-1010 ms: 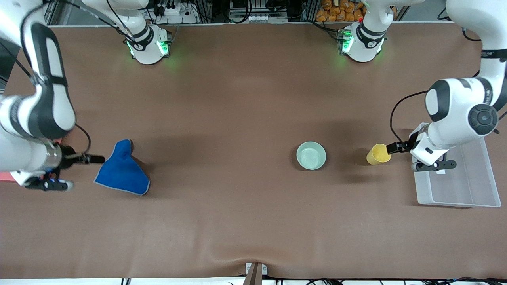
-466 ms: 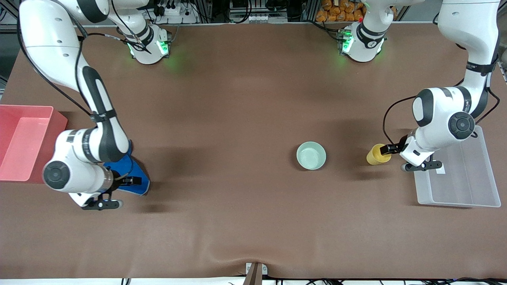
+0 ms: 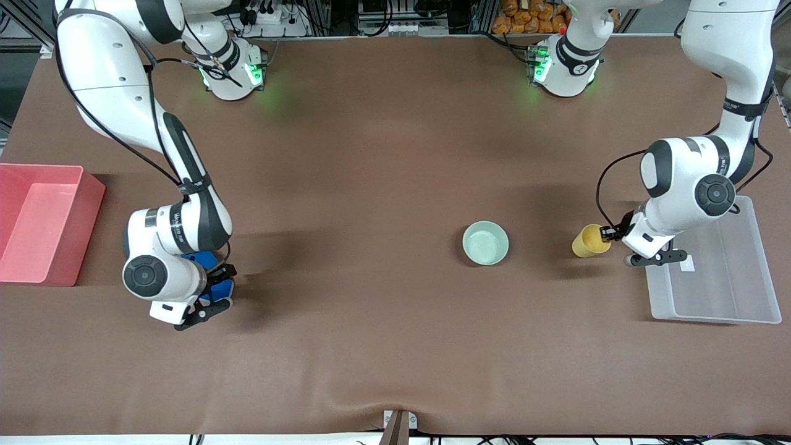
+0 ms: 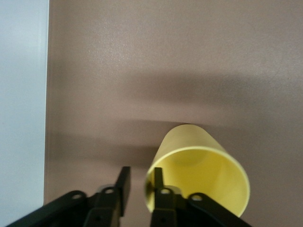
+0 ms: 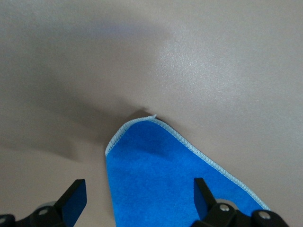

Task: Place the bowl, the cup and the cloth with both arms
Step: 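Grasp the yellow cup with the left gripper while the right gripper grasps the cloth, then lower the cup into the clear tray while the right gripper lifts the cloth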

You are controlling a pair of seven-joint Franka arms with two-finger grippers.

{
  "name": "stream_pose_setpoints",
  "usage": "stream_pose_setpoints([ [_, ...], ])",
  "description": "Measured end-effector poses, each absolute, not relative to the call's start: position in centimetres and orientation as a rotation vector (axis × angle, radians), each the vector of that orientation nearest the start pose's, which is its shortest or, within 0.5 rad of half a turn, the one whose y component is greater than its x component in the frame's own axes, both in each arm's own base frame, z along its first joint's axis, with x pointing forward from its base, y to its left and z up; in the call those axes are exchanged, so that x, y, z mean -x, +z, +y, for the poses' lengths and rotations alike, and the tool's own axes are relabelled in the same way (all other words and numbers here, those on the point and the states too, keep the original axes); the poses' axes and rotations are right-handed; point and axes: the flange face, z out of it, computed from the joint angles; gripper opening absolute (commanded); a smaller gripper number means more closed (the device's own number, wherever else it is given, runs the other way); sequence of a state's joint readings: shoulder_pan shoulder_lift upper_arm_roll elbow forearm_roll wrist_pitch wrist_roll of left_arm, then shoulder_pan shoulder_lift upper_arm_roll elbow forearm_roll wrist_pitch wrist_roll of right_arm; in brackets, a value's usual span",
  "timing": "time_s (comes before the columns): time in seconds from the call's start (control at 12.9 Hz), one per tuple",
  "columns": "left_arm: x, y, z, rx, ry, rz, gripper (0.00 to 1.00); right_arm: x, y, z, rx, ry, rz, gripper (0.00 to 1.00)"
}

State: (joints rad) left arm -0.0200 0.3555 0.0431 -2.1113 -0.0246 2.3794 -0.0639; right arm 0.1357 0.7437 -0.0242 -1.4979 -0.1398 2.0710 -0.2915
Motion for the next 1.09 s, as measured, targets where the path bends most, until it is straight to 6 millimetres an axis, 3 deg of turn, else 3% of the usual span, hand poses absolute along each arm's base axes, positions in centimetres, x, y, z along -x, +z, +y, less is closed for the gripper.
stream_pose_setpoints([
  [0.16, -57.4, 24.7, 0.9, 3.141, 0.107, -0.16, 0.0, -69.2, 21.7, 7.6, 3.145, 0.291, -0.806, 1.0],
  [0.39, -58.7, 27.8, 1.5, 3.141, 0.096, -0.174, 0.0, -68.7, 20.7, 8.5, 3.133, 0.33, -0.834, 1.0],
  [0.54, -60.4, 32.3, 2.9, 3.134, 0.146, -0.204, 0.0, -68.0, 18.7, 8.2, 3.124, 0.382, -0.834, 1.0],
  [0.7, -62.1, 38.0, 5.2, 3.125, 0.165, -0.236, 0.0, -67.7, 17.5, 7.9, 3.122, 0.404, -0.831, 1.0],
  [0.78, -62.7, 40.6, 6.6, 3.122, 0.154, -0.228, 0.0, -67.7, 17.3, 7.8, 3.122, 0.41, -0.83, 0.9],
  [0.93, -63.3, 43.8, 10.5, 3.109, 0.107, -0.187, 0.0, -67.7, 17.3, 7.8, 3.121, 0.41, -0.832, 0.3],
  [1.01, -63.4, 44.1, 12.8, 3.099, 0.102, -0.159, 0.0, -67.7, 17.3, 7.8, 3.122, 0.407, -0.832, 0.01],
  [1.09, -63.5, 43.7, 15.0, 3.086, 0.11, -0.13, 0.0, -67.7, 17.3, 7.8, 3.123, 0.4, -0.832, 0.0],
])
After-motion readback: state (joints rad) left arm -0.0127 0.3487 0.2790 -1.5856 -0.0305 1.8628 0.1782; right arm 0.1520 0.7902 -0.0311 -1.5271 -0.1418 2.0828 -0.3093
